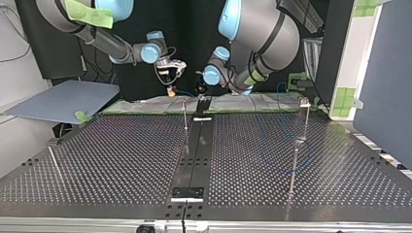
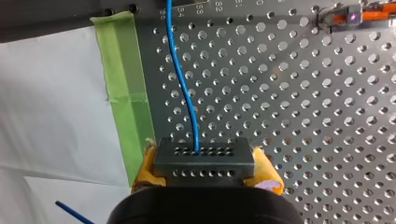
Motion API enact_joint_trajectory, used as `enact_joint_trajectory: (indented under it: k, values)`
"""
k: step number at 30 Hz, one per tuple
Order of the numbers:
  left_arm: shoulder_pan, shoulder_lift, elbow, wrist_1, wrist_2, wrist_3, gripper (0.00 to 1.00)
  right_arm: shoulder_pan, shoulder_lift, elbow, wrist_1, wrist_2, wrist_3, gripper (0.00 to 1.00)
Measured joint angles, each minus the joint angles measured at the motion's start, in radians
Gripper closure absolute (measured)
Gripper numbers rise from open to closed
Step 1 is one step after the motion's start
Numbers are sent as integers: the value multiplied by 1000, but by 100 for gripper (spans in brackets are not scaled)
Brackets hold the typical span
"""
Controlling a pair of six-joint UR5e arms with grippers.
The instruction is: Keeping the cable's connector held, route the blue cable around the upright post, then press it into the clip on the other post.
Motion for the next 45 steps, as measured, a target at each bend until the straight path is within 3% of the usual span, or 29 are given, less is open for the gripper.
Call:
enact_joint_trajectory:
  k: [6,20,27,41,45]
  values:
    - [-7,0,0,-40,-51,-39,0,-18,0,-7,37,-50,-14,100]
    - [-43,0,0,-34,-172,13,0,-29,0,-11,56,-160,-24,100]
    - [-50,0,0,-45,-221,58,0,-30,0,-14,66,-166,-35,100]
    - [-59,0,0,-37,-337,152,0,-33,0,-17,67,-159,-36,100]
    - [-60,0,0,-32,-369,175,0,-33,0,-17,77,-150,-49,100]
